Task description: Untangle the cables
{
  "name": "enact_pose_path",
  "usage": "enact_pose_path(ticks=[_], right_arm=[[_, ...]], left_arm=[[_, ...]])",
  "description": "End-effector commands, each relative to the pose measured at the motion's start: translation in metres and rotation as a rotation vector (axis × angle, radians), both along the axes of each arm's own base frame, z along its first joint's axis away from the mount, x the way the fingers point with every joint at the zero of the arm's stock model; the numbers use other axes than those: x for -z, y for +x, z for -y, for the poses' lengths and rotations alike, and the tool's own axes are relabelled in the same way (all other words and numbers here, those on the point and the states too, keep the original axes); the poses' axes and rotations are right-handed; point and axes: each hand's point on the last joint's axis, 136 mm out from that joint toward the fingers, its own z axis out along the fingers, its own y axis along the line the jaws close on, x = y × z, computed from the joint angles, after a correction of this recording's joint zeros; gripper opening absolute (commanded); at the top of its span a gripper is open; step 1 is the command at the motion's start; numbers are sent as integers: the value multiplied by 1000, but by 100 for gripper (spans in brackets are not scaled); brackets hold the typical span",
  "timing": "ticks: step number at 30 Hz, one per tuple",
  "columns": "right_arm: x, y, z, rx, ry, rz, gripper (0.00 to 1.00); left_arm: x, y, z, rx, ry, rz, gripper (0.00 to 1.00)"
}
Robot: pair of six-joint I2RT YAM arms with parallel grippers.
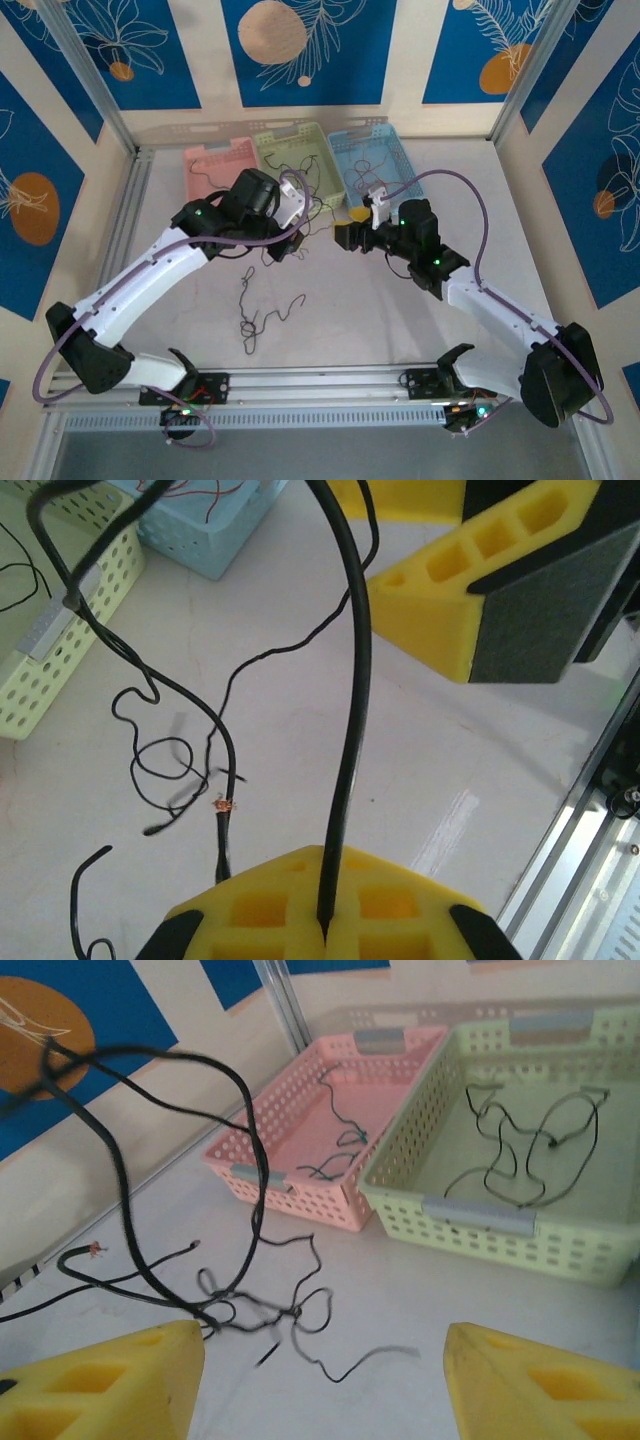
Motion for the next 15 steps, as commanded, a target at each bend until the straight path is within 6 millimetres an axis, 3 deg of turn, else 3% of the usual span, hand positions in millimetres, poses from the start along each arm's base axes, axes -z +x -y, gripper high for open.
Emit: enact_pose_path(ticks=[1, 4, 10, 11, 12, 14, 15], right_arm=[[-23, -4, -4, -41, -4, 134, 65], [-27, -11, -15, -109, -2, 157, 65], [-26, 0, -30, -156, -4, 132, 60], [-28, 0, -33, -167, -1, 129, 53], [-29, 1, -35, -174, -1, 123, 41], [-29, 13, -28, -96, -20, 99, 0], [-27, 23, -17, -21, -18, 70, 0]], left_arm=[[-1, -12, -3, 14, -11, -23, 0], [0, -13, -5, 12, -6, -25, 0], [-1, -18, -6, 22, -16, -29, 0], [-1, -18, -6, 23, -16, -28, 0], [-1, -19, -7, 24, -16, -27, 0], [1, -17, -11, 4, 3, -21, 0], [2, -15, -16, -16, 19, -13, 0]])
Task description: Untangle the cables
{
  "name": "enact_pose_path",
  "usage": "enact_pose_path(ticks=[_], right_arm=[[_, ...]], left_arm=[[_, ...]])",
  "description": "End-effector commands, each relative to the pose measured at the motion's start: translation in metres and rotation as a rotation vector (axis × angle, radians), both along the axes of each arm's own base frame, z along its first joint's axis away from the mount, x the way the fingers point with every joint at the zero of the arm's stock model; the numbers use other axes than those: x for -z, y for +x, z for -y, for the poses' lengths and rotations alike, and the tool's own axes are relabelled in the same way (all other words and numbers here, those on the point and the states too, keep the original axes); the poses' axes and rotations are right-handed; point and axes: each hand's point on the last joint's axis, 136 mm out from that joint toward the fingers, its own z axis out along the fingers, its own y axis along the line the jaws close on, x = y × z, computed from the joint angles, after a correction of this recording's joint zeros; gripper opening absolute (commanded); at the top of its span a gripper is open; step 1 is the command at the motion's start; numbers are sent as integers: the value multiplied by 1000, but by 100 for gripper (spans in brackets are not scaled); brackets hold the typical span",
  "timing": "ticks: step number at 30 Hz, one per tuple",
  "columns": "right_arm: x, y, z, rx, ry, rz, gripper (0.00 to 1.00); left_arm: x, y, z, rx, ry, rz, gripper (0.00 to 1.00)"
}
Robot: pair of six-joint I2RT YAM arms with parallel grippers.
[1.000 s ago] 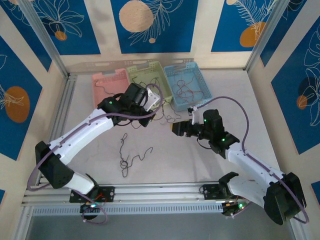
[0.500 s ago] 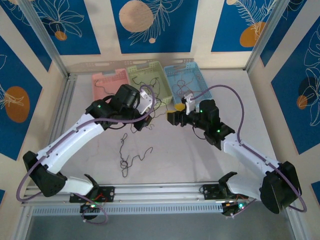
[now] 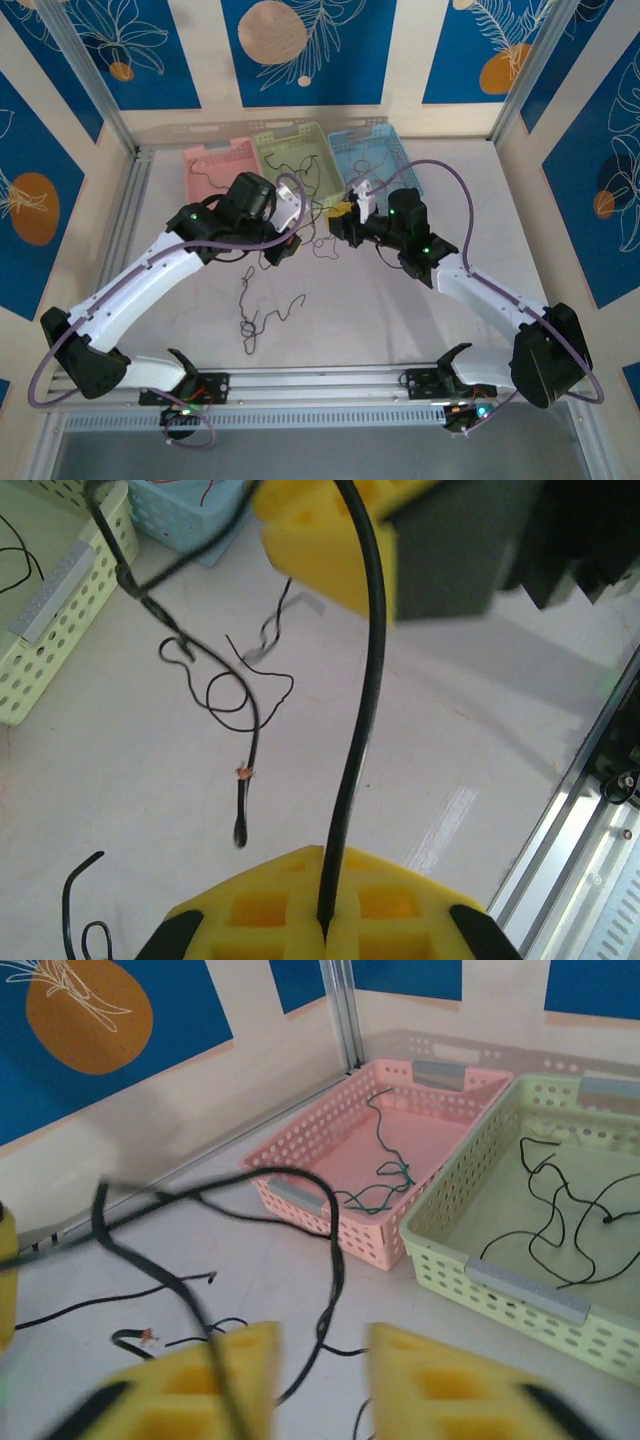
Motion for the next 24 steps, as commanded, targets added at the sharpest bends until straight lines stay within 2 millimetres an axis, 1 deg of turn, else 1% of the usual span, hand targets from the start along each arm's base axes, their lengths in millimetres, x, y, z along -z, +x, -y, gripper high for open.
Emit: enact_pose_path(ticks=[1, 3, 5, 7, 9, 10, 11, 14, 16, 17, 19, 20, 22, 24], right_arm=[[-14, 23, 26, 156, 36, -39, 0], [0, 40, 65, 279, 119, -151, 0], [24, 53, 112, 405, 209, -286, 0], [49, 56, 151, 530, 260, -386, 0], [67, 53, 177, 609, 299, -436, 0], [72, 51, 185, 634, 314, -449, 0], [75, 48, 185, 628, 321, -456, 0], [80, 43, 175, 599, 303, -468, 0], [89, 41, 174, 629, 258, -482, 0], [96, 41, 178, 658, 235, -492, 0], [109, 41, 197, 751, 227, -543, 0], [111, 41, 205, 766, 245, -560, 0], [114, 40, 212, 782, 270, -573, 0], [118, 40, 212, 786, 275, -584, 0]], left_arm=[[2, -6, -15, -40, 40, 1, 0], [2, -4, -28, -88, 82, 20, 0], [-1, -5, -46, -141, 116, 43, 0], [-6, -12, -64, -190, 118, 70, 0], [-12, -23, -81, -223, 95, 88, 0], [-15, -28, -89, -241, 86, 97, 0], [-18, -32, -98, -266, 77, 110, 0], [-34, -36, -115, -330, 43, 157, 0], [-49, -34, -124, -384, 14, 199, 0], [-58, -30, -131, -431, 3, 228, 0], [-82, -26, -149, -537, -37, 307, 0], [-94, -25, -154, -560, -68, 344, 0], [-108, -24, -156, -575, -104, 381, 0], [-115, -17, -159, -605, -90, 393, 0]])
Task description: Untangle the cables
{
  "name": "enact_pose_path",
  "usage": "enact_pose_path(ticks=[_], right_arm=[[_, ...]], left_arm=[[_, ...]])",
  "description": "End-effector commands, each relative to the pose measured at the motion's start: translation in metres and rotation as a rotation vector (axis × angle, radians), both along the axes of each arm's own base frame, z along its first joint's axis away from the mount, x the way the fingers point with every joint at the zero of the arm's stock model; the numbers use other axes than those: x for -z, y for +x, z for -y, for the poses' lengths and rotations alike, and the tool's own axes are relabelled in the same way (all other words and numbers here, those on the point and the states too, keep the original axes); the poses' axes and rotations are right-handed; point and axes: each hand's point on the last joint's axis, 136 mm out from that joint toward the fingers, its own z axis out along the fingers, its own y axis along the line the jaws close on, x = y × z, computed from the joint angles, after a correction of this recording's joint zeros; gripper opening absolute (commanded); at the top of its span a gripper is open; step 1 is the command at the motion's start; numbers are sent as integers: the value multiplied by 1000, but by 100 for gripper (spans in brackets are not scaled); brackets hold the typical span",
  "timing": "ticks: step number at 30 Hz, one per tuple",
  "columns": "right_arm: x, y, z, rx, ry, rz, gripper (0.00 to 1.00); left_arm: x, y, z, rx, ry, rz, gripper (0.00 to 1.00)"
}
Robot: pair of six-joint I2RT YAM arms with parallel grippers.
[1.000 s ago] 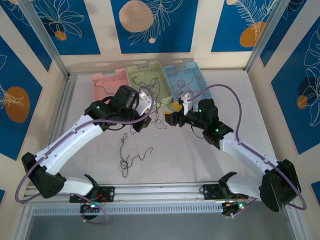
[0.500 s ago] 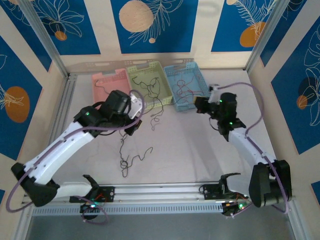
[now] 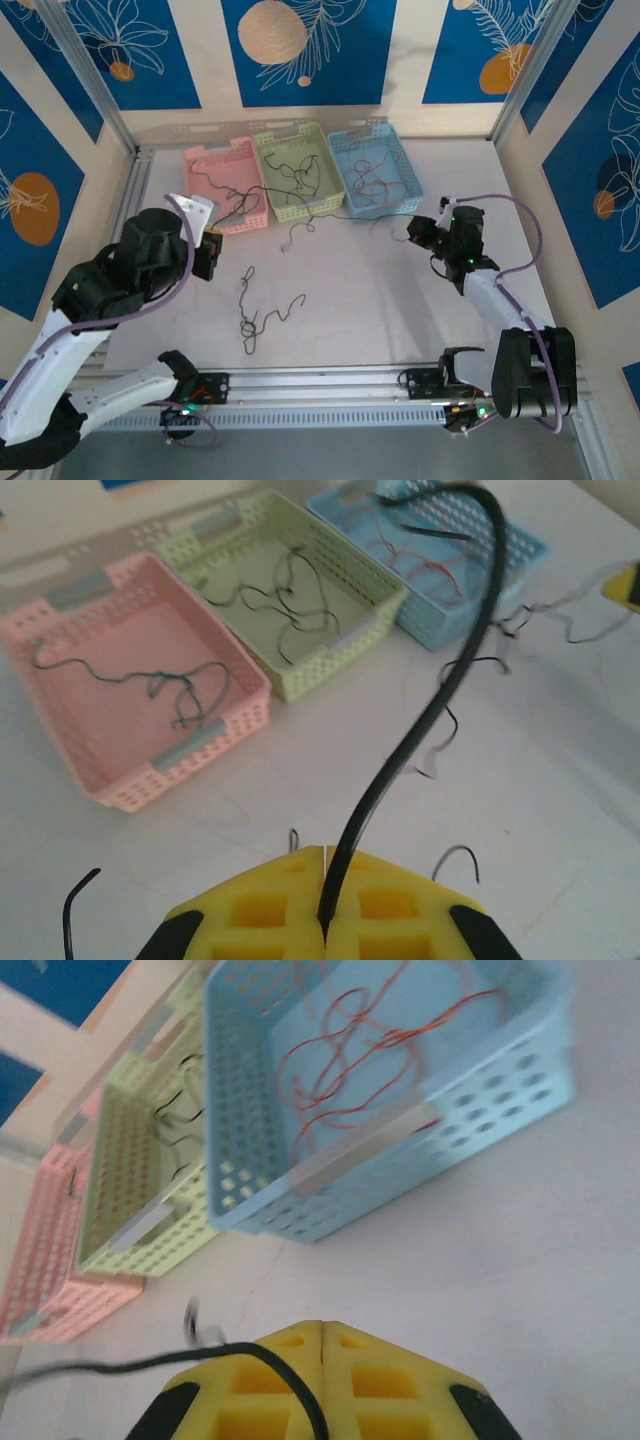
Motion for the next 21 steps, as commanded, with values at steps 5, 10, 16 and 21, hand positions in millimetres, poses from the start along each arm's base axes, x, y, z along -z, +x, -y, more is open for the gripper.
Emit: enact_pose_path(ticks=[5, 10, 16, 21], right_arm=[[7, -4, 5, 33, 22, -33, 0], [13, -3, 12, 60, 46, -67, 0], [16, -3, 18, 78, 75, -80, 0], [18, -3, 17, 79, 76, -85, 0]], left_arm=[[-54, 39, -30, -248, -58, 172, 0], [-81, 69, -44, -326, -154, 172, 0], [-109, 107, -86, -474, -222, 205, 0], [-111, 124, -111, -529, -308, 185, 0]])
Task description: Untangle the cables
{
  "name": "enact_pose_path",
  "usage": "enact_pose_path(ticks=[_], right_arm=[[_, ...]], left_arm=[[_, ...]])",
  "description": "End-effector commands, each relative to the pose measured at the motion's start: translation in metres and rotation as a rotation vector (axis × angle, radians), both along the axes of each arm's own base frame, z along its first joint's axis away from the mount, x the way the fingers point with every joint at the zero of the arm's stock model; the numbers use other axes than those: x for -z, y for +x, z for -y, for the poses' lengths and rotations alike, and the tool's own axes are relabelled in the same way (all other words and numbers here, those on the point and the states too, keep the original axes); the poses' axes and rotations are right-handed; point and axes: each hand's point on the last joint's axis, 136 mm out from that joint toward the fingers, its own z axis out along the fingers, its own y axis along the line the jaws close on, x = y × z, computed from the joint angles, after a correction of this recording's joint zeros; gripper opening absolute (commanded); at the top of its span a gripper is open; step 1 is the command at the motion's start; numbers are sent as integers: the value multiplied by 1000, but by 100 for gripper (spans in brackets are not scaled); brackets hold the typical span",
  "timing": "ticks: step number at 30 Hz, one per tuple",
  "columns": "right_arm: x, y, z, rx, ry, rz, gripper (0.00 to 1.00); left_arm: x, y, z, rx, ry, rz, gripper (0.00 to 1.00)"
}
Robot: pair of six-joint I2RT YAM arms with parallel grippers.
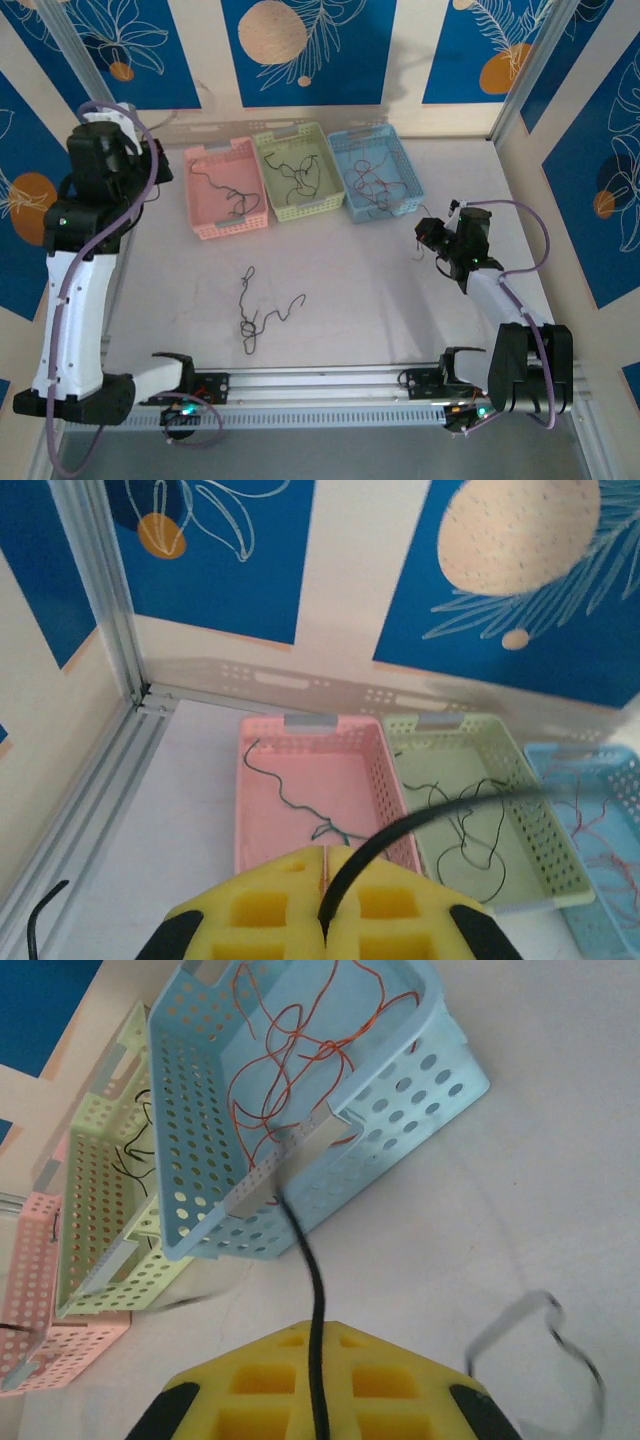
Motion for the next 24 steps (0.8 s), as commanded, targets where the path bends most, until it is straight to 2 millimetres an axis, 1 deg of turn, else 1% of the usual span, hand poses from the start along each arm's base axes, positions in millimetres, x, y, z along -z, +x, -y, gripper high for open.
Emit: enact_pose_path(ticks=[1, 3, 5, 7, 12, 17, 22, 24], right_arm=[[6, -3, -1, -3, 19, -23, 0], [6, -3, -2, -6, 20, -22, 0], [6, -3, -1, -5, 19, -21, 0], [6, -3, -2, -8, 20, -21, 0], [6, -2, -2, -9, 22, -20, 0], [7, -2, -2, -10, 22, -23, 0], [7, -2, -3, -12, 26, -28, 0], [7, -2, -3, -11, 25, -28, 0]], left_arm=[[-12, 6, -1, 33, -105, 42, 0], [-4, 13, 1, 57, -142, 38, 0], [8, 23, 8, 93, -164, 24, 0], [22, 35, 15, 125, -187, -3, 0], [48, 69, 29, 190, -226, -54, 0], [89, 107, 37, 218, -260, -151, 0], [141, 143, 39, 210, -300, -239, 0], [158, 157, 40, 212, -309, -255, 0]])
